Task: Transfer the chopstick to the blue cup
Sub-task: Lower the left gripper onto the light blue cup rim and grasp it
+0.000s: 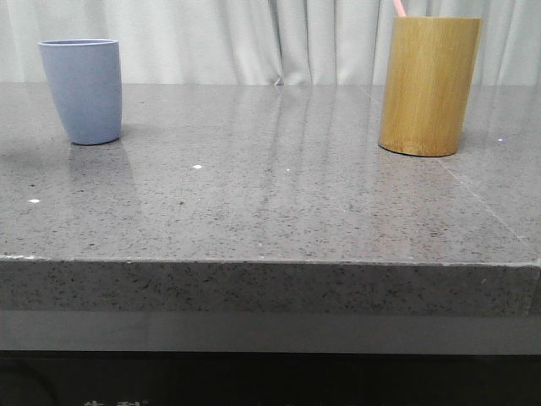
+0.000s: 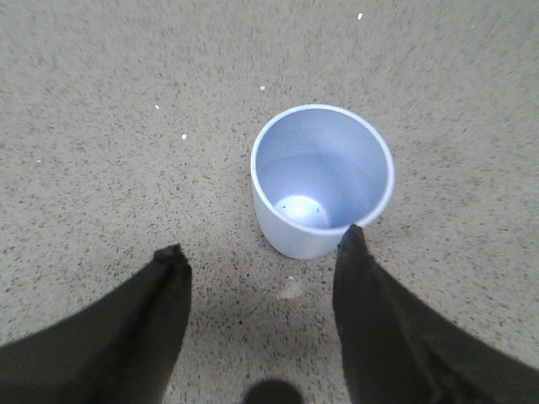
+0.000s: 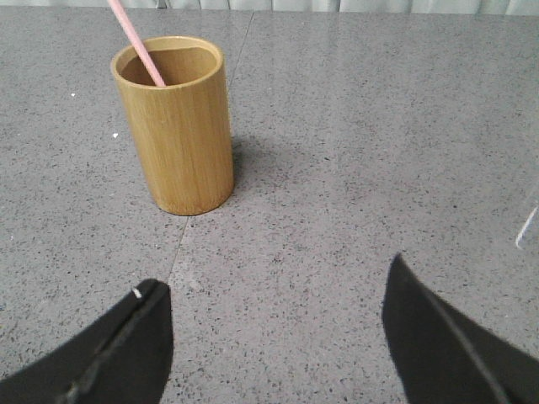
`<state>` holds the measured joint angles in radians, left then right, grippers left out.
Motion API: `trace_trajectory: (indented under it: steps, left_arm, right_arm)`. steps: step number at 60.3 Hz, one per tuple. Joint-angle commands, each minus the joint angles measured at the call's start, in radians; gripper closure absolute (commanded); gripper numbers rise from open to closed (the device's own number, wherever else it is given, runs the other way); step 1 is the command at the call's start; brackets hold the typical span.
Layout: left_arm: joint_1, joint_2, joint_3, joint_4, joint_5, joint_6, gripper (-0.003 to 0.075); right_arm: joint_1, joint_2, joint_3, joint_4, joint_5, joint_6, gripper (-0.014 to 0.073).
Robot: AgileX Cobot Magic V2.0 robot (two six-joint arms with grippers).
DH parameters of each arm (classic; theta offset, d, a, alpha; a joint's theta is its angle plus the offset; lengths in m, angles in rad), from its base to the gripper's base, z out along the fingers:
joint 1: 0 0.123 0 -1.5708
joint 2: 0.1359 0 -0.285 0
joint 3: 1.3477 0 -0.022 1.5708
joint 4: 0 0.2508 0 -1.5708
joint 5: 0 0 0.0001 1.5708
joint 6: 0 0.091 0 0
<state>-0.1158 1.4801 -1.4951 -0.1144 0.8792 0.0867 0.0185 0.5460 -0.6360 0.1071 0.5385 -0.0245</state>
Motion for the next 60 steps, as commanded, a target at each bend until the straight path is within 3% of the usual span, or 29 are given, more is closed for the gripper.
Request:
trace_trajectory:
  steps: [1,16,37,60]
  left_arm:
    - [-0.007,0.045,-0.112,-0.008,0.005,0.001,0.0355]
    - [-0.007,0.232,-0.284,-0.014,0.099,0.001,0.0355]
    - [-0.007,0.361,-0.358,-0.014,0.078,0.001,0.0367]
    - [-0.007,0.367,-0.361,-0.029,0.071,0.001,0.0677]
  right_arm:
    - [-0.005,0.009,-0.032,-0.006,-0.071,-0.006,0.0055]
    - [-0.005,0.009,-0.032,-0.006,-0.072,-0.006,0.0055]
    - [-0.005,0.009,-0.032,-0.006,-0.072,-0.006,0.0055]
    - [-0.005,0.009,-0.032,-0.006,-0.072,-0.006,0.0055]
